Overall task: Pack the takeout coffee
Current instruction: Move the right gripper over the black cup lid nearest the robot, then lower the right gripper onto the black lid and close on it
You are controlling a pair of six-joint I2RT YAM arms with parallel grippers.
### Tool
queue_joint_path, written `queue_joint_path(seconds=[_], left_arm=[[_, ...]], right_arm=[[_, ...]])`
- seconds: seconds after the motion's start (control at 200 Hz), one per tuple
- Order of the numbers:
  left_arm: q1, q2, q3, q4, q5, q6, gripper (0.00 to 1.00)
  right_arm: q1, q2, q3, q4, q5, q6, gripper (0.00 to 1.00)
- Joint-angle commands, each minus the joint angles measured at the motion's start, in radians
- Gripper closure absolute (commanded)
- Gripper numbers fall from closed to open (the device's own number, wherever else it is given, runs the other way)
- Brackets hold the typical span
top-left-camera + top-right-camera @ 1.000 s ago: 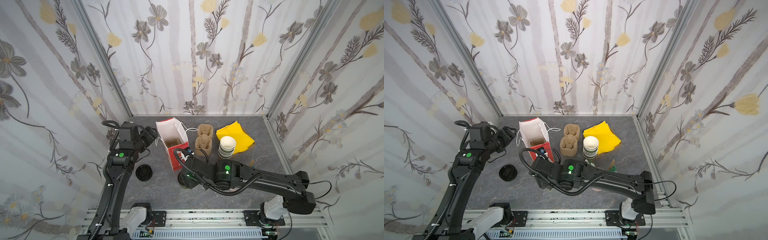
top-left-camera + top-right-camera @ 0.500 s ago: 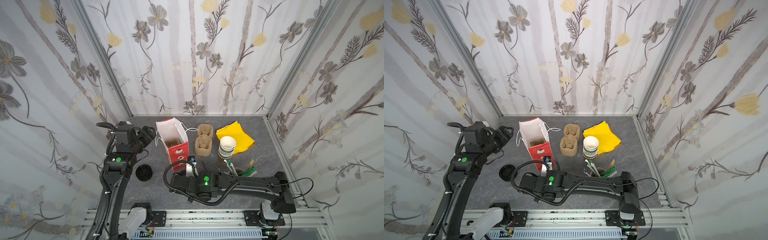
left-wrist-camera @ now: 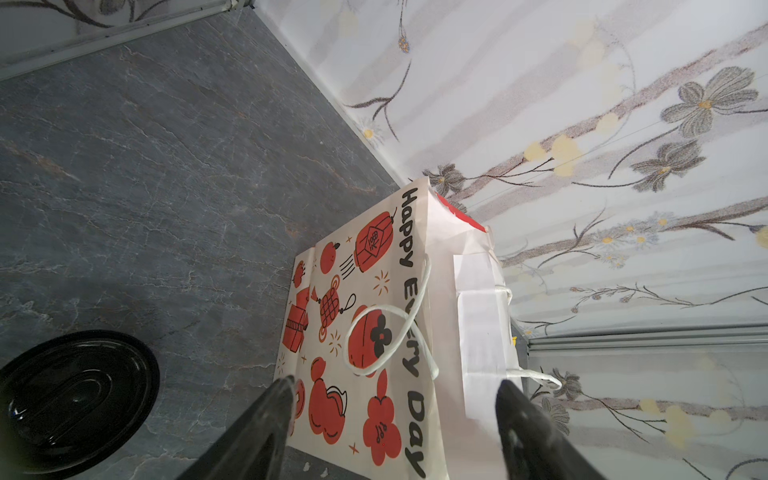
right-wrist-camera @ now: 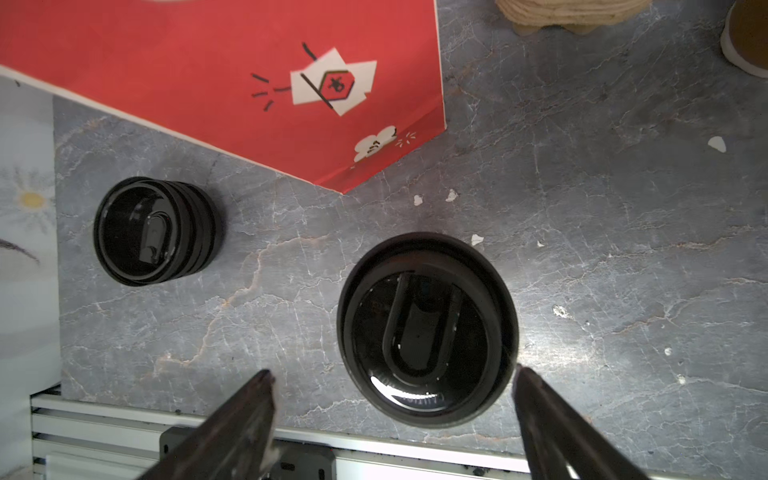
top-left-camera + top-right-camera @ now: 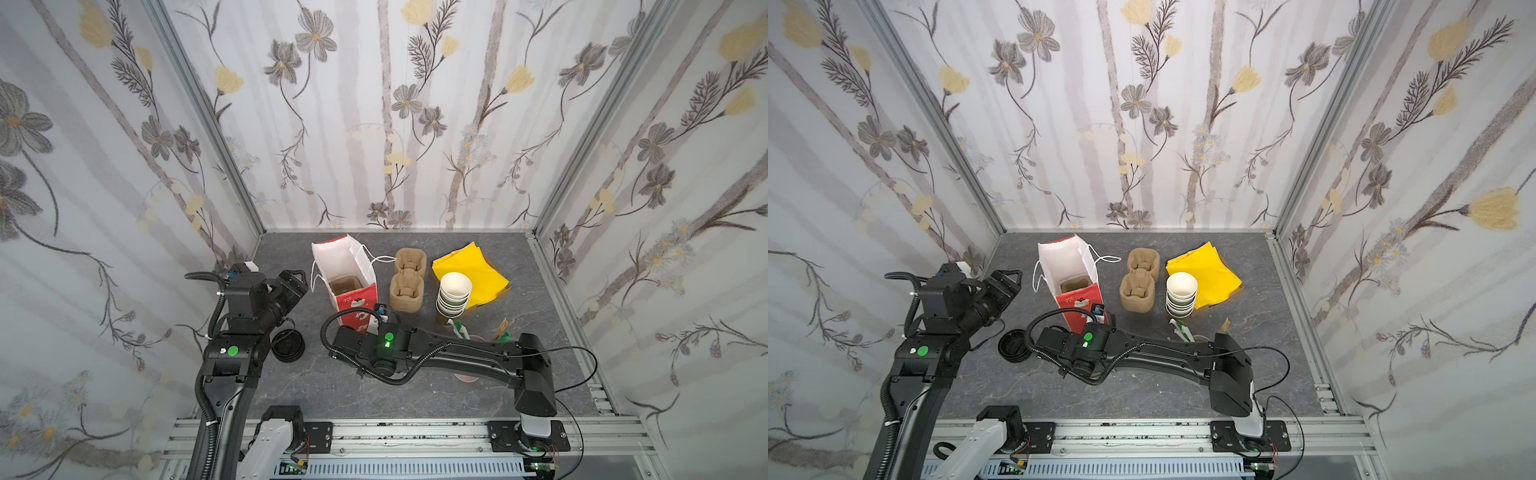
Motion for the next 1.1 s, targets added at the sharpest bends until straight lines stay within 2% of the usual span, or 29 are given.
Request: queue_joint_path(seconds=[0.0,0.295,1.094], left_arm=[[0.000,-0.005,-0.011,0.010,0.003,-0.016,0.23],[0.000,0.020,0.010,0.010,-0.006,0.001,0.24],[0.000,0.014,-0.004,0.010,-0.031,0.018,0.26]], right_arm=[[-0.007,0.026,0.034,-0.058,-0.001,0.021,0.11],[-0.021,0.122,0.158,-0.171,-0.006,0.011,0.15],[-0.020,0.164,0.165,-0.182,-0.012,0.027,0.21]])
